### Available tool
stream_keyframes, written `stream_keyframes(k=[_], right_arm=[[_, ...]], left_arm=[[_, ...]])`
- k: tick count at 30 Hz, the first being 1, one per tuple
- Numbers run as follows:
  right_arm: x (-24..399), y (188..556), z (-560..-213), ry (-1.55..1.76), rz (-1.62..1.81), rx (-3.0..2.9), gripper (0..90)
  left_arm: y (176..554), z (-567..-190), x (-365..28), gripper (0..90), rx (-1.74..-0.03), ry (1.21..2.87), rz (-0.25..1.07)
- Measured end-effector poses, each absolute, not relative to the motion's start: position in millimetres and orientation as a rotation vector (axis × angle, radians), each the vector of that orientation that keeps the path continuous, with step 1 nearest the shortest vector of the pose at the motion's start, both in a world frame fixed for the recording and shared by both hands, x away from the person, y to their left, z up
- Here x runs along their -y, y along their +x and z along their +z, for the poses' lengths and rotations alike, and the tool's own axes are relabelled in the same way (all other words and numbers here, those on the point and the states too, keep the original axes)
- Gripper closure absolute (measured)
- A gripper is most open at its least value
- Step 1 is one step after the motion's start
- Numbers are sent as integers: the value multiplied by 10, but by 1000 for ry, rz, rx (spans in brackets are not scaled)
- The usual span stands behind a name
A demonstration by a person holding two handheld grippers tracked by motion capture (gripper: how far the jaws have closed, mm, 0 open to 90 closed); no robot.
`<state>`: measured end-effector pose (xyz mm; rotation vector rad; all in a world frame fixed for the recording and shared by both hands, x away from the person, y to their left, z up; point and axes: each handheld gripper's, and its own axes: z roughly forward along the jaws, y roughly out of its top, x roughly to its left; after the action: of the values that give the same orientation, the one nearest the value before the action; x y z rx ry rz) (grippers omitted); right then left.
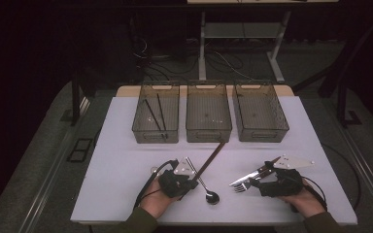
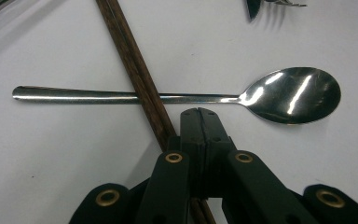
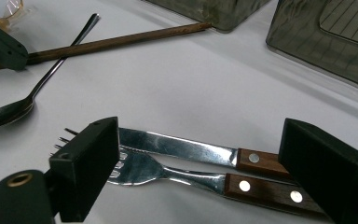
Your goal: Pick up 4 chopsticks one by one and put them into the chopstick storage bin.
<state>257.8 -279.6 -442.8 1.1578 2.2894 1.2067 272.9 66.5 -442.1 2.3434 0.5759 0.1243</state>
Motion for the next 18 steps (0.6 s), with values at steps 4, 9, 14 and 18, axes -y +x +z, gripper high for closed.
stream_keyframes(k=[4, 9, 14, 18], right_arm=[[2794, 2578, -4429, 1160, 1204, -2290, 123], [2793, 2578, -4429, 1163, 1204, -2288, 123], [2797, 2581, -4431, 1162, 1204, -2287, 123], [2800, 2588, -4437, 1163, 1201, -2283, 123]], left_arm=[[2722, -4423, -659, 896, -573, 2341, 106], [2717, -4405, -657, 879, -569, 2298, 91], [2746, -4323, -681, 823, -584, 2261, 88], [2840, -4258, -688, 761, -614, 2227, 114]])
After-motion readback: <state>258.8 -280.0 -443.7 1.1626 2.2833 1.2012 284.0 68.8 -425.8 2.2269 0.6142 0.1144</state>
